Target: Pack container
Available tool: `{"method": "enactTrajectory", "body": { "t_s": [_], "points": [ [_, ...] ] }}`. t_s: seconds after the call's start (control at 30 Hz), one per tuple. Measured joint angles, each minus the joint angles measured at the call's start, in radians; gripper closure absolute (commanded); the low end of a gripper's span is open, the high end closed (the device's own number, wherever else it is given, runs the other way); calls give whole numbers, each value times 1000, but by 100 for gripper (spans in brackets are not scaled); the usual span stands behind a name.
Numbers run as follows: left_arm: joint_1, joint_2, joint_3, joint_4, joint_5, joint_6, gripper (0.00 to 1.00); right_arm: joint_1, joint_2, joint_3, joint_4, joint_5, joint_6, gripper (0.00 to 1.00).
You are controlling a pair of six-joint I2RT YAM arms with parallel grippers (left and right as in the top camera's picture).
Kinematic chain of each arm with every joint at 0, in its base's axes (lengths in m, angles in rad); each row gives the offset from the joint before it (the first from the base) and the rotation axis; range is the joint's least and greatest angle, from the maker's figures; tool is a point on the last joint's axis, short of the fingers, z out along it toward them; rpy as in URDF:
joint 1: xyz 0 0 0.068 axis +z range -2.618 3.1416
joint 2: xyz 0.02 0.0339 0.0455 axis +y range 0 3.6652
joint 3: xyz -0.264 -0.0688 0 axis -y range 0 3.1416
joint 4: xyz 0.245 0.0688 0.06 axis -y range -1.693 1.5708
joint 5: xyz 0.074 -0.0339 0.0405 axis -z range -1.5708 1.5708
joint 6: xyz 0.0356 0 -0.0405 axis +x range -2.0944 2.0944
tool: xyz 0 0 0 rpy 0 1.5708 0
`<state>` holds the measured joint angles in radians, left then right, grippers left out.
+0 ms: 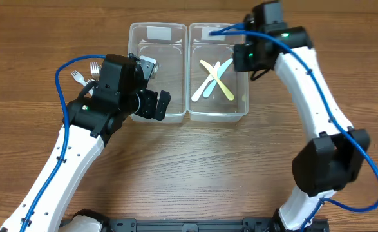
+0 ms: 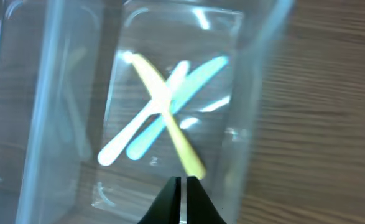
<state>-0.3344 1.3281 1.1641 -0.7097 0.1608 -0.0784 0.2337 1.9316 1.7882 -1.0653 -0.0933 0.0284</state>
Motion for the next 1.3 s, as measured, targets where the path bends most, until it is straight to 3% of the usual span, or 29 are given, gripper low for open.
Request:
{"method": "enactTrajectory", "body": {
  "t_s": [0.23,0.43,0.6,0.67,0.83,1.3],
  "points": [
    [0,0,0,0,0,0,0,78,46,-32,45,30,29,91],
    [0,0,0,0,0,0,0,13,46,-32,59,62,77,91],
    [0,0,0,0,0,0,0,-129,46,-31,97,40,114,74],
    [0,0,0,0,0,0,0,-191,46,-31,110,27,125,61],
    [0,0,0,0,0,0,0,-326,48,-31,114,28,118,39],
    [0,0,0,0,0,0,0,-469,245,-29,99,80,21,31]
  ]
}}
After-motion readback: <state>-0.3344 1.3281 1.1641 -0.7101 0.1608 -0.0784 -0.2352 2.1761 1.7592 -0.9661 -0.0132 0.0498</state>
